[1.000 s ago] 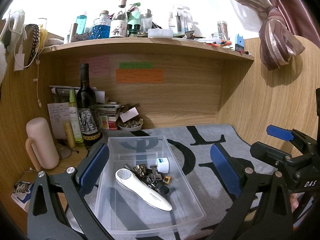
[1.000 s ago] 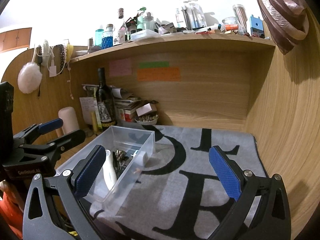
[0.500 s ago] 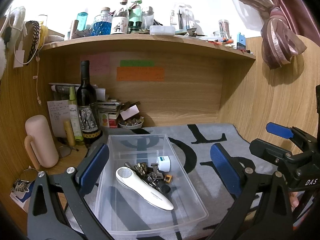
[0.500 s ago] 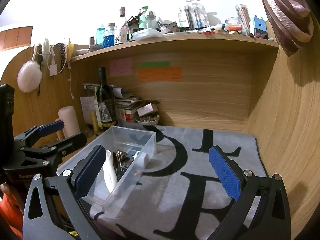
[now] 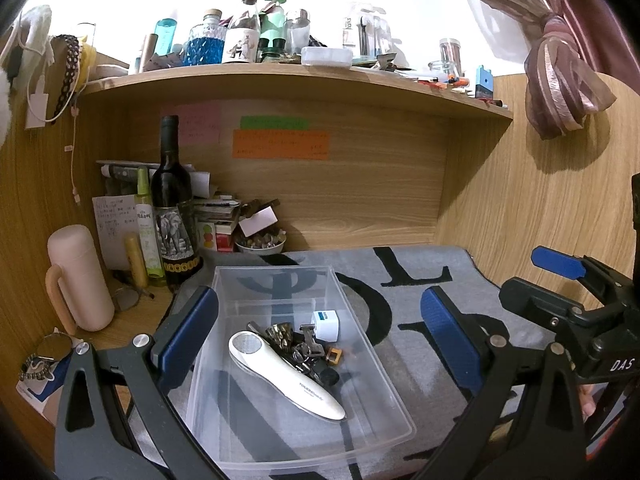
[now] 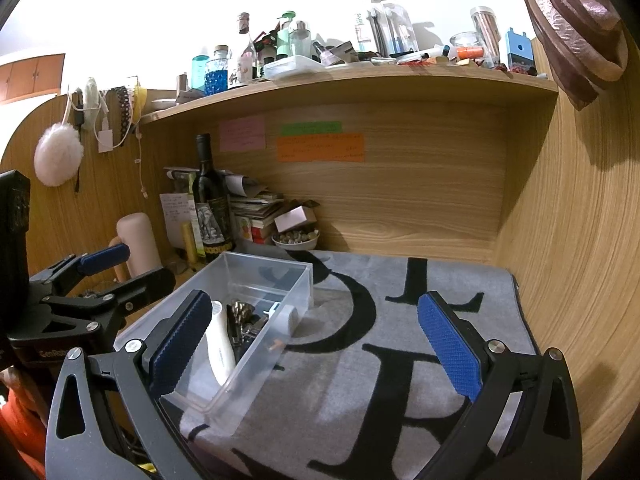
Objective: Organize rigid objects
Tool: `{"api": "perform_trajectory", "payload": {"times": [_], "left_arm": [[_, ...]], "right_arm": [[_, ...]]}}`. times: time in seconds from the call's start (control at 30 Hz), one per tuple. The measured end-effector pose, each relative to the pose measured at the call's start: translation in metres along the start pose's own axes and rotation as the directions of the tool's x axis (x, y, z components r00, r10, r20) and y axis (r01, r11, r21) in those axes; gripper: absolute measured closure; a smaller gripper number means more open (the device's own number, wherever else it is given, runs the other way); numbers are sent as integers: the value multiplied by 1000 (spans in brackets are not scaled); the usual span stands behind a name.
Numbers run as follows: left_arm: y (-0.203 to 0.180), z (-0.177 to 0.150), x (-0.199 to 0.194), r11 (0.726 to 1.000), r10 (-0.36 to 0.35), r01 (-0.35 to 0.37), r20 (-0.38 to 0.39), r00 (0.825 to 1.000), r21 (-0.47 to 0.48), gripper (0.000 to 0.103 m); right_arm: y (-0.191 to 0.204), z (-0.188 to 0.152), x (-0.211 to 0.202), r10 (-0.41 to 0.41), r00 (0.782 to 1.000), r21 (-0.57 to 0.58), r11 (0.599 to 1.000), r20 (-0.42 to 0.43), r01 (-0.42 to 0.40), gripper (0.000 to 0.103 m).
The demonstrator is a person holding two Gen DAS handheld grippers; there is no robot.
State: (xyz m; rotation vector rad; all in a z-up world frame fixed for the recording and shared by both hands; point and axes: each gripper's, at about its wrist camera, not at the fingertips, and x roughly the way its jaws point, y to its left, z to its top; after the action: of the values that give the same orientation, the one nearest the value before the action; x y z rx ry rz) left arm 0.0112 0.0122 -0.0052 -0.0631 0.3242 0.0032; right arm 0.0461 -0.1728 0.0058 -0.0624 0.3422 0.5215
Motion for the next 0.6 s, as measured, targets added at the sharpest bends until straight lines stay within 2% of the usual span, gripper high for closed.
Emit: {"api": "perform_trajectory", "payload": {"times": [0.6], "left_arm": [[-5, -5, 1, 1000, -23, 23, -8, 1000, 6, 0]], "right_arm": [[1, 0, 0, -3, 1000, 0, 1000, 2, 3, 0]]}}
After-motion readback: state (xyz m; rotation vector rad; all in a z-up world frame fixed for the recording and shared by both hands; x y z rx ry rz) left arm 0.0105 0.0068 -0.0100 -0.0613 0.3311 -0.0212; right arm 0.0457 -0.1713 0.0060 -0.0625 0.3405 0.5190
